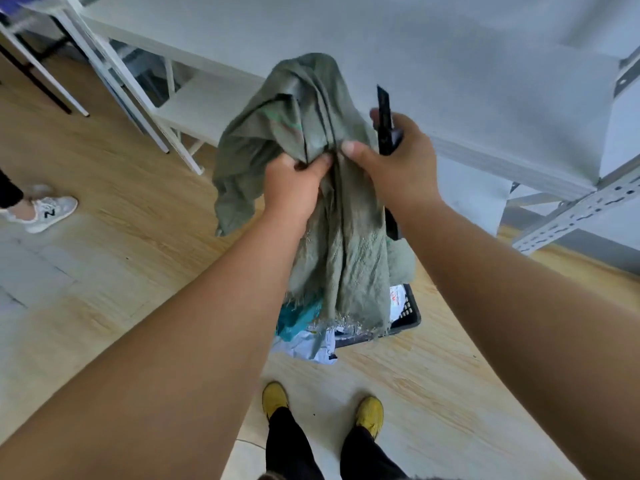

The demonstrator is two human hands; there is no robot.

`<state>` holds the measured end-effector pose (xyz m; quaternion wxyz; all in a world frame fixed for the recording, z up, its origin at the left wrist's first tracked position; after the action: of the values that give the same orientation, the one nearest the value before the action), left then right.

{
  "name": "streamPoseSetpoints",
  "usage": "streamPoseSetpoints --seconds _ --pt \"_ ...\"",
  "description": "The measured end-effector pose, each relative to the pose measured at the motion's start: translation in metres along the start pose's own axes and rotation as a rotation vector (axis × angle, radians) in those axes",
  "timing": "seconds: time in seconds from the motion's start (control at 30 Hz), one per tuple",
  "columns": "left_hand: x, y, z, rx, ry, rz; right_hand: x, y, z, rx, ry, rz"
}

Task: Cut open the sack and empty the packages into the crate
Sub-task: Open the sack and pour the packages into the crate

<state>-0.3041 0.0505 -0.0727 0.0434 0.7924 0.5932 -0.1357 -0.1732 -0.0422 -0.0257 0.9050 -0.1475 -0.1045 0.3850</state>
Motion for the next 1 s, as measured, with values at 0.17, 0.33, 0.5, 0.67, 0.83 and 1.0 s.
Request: streamPoseSetpoints --seconds 0.17,0.33,0.5,0.67,0.83,1.0 --pt "-0.003 0.0 0.0 -0.198 -0.114 0.003 -0.04 0.015 -0.05 -0.079 0.138 0.124" --pt "-0.018 0.017 -0.005 -0.173 -0.117 0.226 -0.034 0.026 -0.078 -0.016 0.286 0.045" --pt "-0.016 -0.004 0.027 0.319 -0.033 0.123 0.0 0.005 -0.058 0.051 0.201 -0.05" --pt "-0.016 0.015 0.04 0.365 -0.136 0.254 0.006 0.021 -0.032 0.039 0.01 0.049" --pt "-0.001 0.013 -0.002 0.231 0.066 0.085 0.017 0.015 0.004 0.119 -0.133 -0.031" --pt "0.005 0.018 -0.016 0.129 0.167 0.06 0.03 0.009 0.027 0.147 -0.205 -0.017"
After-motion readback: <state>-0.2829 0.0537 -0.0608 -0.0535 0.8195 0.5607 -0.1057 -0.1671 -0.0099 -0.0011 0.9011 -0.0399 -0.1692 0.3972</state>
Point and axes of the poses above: each hand's wrist, its own x-axis towards the middle knuckle, its own y-axis out of the palm, z = x × y, the point moved 6 cm from there along x, towards the middle knuckle, and after that the axes turned 4 degrees about -y, right-handed, at the moved point
